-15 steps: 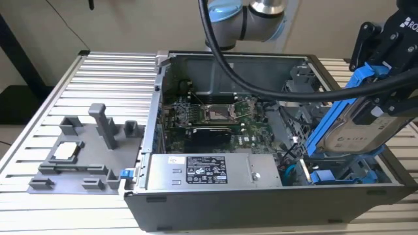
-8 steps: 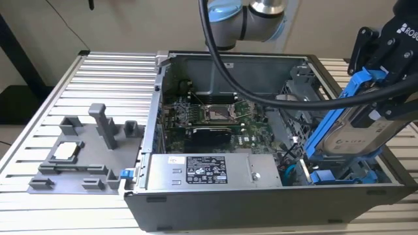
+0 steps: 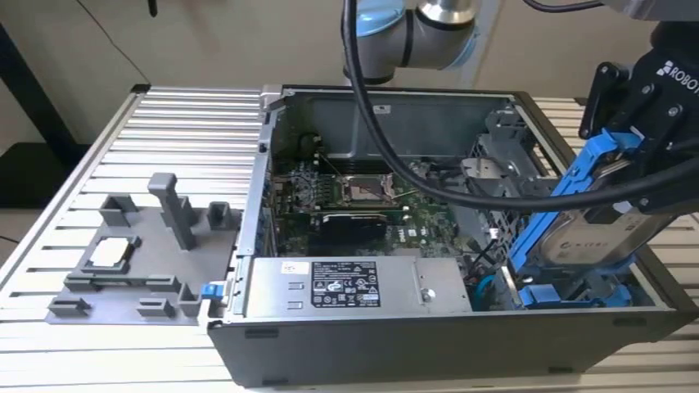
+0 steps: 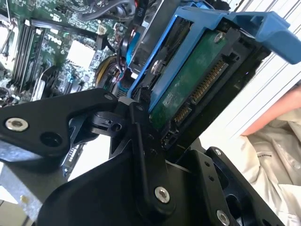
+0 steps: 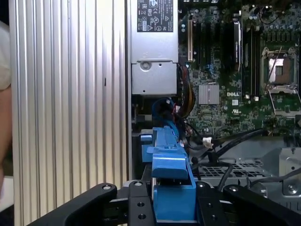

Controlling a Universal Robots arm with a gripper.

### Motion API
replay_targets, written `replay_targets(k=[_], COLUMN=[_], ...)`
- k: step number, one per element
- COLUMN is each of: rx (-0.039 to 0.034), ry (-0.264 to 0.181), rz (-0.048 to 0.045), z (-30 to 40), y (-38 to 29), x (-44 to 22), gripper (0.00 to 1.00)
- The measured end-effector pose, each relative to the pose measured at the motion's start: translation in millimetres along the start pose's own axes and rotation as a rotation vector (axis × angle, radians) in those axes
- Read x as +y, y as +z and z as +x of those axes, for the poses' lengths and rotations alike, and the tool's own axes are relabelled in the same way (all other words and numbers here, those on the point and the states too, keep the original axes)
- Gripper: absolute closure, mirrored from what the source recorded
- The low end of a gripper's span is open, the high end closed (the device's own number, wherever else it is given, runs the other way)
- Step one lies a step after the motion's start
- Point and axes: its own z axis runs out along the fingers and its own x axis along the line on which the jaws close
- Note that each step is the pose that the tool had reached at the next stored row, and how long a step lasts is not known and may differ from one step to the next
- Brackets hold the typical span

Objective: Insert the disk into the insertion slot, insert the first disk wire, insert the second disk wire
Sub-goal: 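Insert the disk into the insertion slot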

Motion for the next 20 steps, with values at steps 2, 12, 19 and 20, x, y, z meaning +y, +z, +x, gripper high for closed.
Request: replay_targets(k=[2,12,19,20], rx=[0.0001,-0.0033,-0.012,-0.0136], ry=[-0.001,-0.007,-0.01,-0.01], rz=[0.0,0.0,-0.0002,-0.0002], z=[0.0,-0.2,-2.3,-2.9], y=[3.3,14.9,19.9,20.5], x=[-1.7,-8.9,-9.3,-9.4], gripper=[0.67,0.67,0.67,0.67])
